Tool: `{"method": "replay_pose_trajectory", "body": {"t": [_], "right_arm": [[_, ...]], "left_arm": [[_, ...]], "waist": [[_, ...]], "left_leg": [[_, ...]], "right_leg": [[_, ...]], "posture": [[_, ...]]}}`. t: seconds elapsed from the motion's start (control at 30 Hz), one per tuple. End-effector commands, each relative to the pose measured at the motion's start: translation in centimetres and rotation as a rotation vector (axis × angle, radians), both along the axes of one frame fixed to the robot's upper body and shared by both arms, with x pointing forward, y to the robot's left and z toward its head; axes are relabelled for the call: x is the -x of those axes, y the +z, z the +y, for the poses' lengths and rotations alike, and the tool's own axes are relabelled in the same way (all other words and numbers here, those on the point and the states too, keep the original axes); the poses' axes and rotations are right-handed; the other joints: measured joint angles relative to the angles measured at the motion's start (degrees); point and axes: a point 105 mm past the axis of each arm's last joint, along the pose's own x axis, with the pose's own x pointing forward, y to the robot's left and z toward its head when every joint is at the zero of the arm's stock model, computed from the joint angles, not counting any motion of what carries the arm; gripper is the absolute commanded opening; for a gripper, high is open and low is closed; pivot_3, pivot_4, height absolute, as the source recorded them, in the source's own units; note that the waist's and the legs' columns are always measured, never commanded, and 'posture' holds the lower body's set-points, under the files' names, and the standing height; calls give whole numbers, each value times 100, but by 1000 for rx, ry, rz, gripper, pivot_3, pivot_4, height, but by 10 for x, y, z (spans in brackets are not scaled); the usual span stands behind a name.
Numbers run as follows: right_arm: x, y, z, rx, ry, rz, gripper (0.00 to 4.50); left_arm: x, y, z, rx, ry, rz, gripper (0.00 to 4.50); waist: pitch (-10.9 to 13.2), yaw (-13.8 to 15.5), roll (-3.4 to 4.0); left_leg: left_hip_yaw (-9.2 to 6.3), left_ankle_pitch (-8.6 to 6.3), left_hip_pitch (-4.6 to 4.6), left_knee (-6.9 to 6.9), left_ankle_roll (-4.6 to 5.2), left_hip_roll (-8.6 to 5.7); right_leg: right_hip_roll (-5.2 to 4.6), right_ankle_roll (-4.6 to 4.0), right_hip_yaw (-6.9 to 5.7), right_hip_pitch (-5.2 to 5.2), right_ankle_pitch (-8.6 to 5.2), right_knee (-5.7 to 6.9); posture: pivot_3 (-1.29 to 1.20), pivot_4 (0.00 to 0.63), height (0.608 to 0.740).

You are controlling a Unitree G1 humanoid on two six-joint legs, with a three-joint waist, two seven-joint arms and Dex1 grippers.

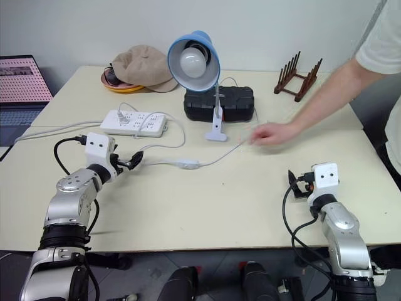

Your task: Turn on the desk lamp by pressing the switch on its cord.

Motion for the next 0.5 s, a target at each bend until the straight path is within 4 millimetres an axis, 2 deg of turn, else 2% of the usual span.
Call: {"method": "replay_pose_trajectory", "body": {"t": [0.03, 0.17, 0.27, 0.33, 0.4, 0.5], "right_arm": [[2, 15, -1, 24, 0, -62, 4500], [3, 16, 1, 45, 31, -57, 4500], [4, 25, 11, 50, 130, -57, 4500], [8, 32, 30, 28, 277, -48, 4500], [18, 41, 60, -13, 490, -16, 4500], [35, 44, 92, -62, 714, 50, 4500]], "left_arm": [[-3, 21, -2, -19, -35, -59, 4420], [-1, 28, -8, -55, -144, -30, 4420], [3, 40, -16, -109, -292, 6, 4420], [9, 50, -25, -170, -435, 50, 4420], [15, 59, -38, -242, -612, 117, 4420], [23, 58, -55, -338, -810, 219, 4420]], "waist": [[0, 0, 0], [0, -3, 0], [0, -5, 0], [1, -13, 0], [1, -16, 0], [1, -20, 0]], "left_leg": [[0, 0, 0, 0, 0, 0], [0, 0, 0, 0, 0, 0], [0, 0, -2, -1, 0, 0], [1, 0, -2, -1, 0, 0], [1, 0, -1, -2, 0, 0], [0, 0, -2, -3, 0, 0]], "right_leg": [[0, 0, 0, 0, 0, 0], [0, -1, 0, -1, -1, 0], [0, -6, -1, -2, -3, -1], [0, -7, 0, -3, -4, -1], [0, -10, 0, -3, -6, -1], [0, -13, -2, -2, -8, -1]], "posture": [[0, 150, 740], [0, 150, 740], [0, 150, 740], [0, 150, 740], [0, 150, 740], [0, 150, 740]]}}
